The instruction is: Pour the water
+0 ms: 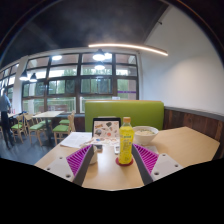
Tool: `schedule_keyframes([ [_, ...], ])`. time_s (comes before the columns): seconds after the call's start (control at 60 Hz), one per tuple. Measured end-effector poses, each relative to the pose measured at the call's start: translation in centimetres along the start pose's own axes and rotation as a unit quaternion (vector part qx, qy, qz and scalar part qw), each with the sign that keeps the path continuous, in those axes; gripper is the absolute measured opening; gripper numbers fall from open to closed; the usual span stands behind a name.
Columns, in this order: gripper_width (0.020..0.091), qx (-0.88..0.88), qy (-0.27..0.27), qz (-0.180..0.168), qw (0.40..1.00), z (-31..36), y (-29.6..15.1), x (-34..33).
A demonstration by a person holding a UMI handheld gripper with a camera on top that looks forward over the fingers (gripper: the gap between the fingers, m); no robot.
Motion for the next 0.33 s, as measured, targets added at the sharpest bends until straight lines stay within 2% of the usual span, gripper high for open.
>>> schedule_keyframes([
  [0.183,0.0826,0.025,-0.035,-0.022,0.999,4.4,0.4,-7.4],
  [0.333,0.0825,0.036,-0.065,-0.026,0.997,6.2,1.0,-9.8],
])
Point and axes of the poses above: the point between the fingertips, and its own axes, seen from behind it with the camera up: z to the left, y down, x forward, the way the camera looks, the point moved 9 cm from there along -x, backward, against the way the camera looks, and after that the axes turned 8 degrees about -x, right-handed, at the moved point
